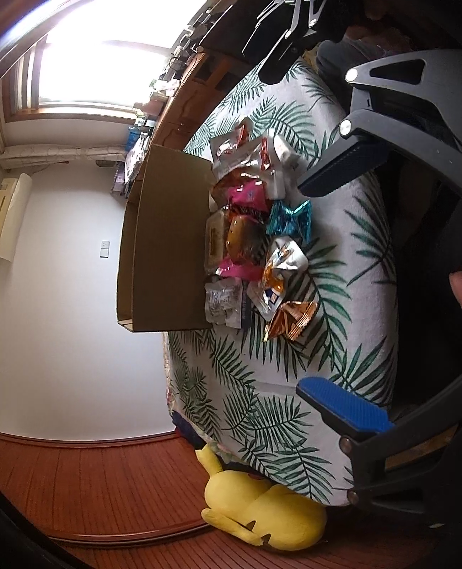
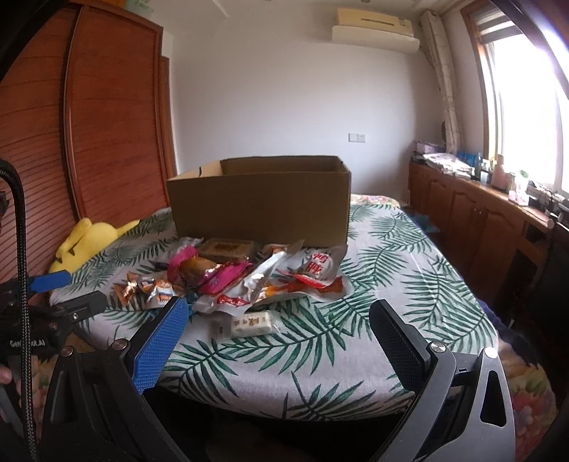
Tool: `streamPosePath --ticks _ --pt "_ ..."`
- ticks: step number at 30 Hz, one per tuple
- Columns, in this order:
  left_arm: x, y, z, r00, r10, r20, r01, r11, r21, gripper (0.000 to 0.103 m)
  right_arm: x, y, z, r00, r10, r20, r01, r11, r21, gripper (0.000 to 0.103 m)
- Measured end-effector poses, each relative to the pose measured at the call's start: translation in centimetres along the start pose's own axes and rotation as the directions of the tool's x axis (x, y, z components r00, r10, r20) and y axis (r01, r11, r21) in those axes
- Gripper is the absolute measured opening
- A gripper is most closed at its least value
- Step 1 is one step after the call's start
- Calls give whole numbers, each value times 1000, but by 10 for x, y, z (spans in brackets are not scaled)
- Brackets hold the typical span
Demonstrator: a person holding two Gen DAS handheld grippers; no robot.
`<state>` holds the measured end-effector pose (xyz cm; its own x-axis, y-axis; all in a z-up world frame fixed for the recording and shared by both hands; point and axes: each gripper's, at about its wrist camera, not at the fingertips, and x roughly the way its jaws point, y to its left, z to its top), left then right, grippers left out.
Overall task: Organize snacks
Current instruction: 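Grasp the gold foil snack with the left tool while the right tool grasps the white bar packet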
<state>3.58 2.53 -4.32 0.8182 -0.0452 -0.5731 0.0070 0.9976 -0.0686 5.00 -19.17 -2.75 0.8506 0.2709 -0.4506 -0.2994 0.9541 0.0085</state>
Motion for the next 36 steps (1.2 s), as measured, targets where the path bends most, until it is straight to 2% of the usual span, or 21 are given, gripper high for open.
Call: streamPosePath --ticks 5,13,19,20,23,24,27,28,30,31,33,36 --pt "15 13 7 999 -20 -32 20 1000 -13 101 19 -1 -1 999 22 -40 -23 1000 -17 102" --pt "42 34 17 996 -6 -85 4 1000 -15 97 41 -7 -8 993 39 -109 -40 999 -8 102" --pt "67 42 20 987 -29 -161 25 999 -30 92 46 -9 -19 988 39 -147 -41 999 -4 102" --pt "70 41 20 985 -32 -169 27 999 -32 85 47 -9 -20 988 38 -151 -39 999 -8 102" --pt "82 42 20 976 -50 -211 43 998 -38 81 48 -11 -22 987 39 -156 -41 999 -9 102" --pt "85 43 19 974 -50 -219 42 998 -41 75 49 -12 -23 987 39 -158 -41 999 -9 102" --pt "91 44 19 971 -68 -230 57 997 -55 69 53 -15 -23 985 43 -167 -44 999 -5 101" --pt "91 44 18 971 -71 -229 58 996 -61 66 54 -16 -23 984 45 -171 -46 999 -5 101" --pt "91 46 18 973 -64 -222 52 997 -60 50 59 -17 -22 982 52 -183 -54 999 -7 100" --pt "91 47 18 974 -61 -220 49 997 -58 48 61 -16 -21 981 58 -188 -61 998 -8 99" --pt "91 49 17 976 -54 -213 44 998 -54 38 67 -15 -19 977 75 -199 -81 997 -18 97" --pt "89 53 16 977 -59 -207 47 997 -61 31 78 -7 -18 969 104 -224 -119 991 -53 92"
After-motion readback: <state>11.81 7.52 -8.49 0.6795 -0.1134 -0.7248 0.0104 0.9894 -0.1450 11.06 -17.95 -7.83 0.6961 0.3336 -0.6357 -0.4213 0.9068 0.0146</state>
